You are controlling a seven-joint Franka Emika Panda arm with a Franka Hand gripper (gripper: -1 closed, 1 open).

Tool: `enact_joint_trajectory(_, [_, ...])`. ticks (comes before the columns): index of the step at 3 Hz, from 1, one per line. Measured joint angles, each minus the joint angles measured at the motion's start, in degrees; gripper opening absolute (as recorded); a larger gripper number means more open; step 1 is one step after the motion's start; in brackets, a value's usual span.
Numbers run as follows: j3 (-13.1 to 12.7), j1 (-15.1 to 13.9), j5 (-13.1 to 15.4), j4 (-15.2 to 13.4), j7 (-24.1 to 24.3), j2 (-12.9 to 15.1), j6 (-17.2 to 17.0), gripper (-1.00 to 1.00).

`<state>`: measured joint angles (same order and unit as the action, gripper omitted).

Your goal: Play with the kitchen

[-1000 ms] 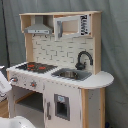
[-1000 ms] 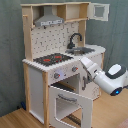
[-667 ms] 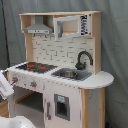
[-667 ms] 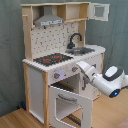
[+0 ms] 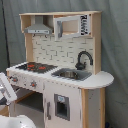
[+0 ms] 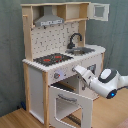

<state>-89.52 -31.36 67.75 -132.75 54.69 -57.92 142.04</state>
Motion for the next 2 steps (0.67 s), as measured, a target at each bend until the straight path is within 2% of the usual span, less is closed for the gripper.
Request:
enact_joint_trajectory(1, [1.0, -2.4, 0.9, -2.5, 0.0, 0.0, 4.8, 1.0])
enact_joint_trajectory(2, [4.7, -2.2, 3.5, -5.2, 0.1, 0.0, 7.5, 1.0])
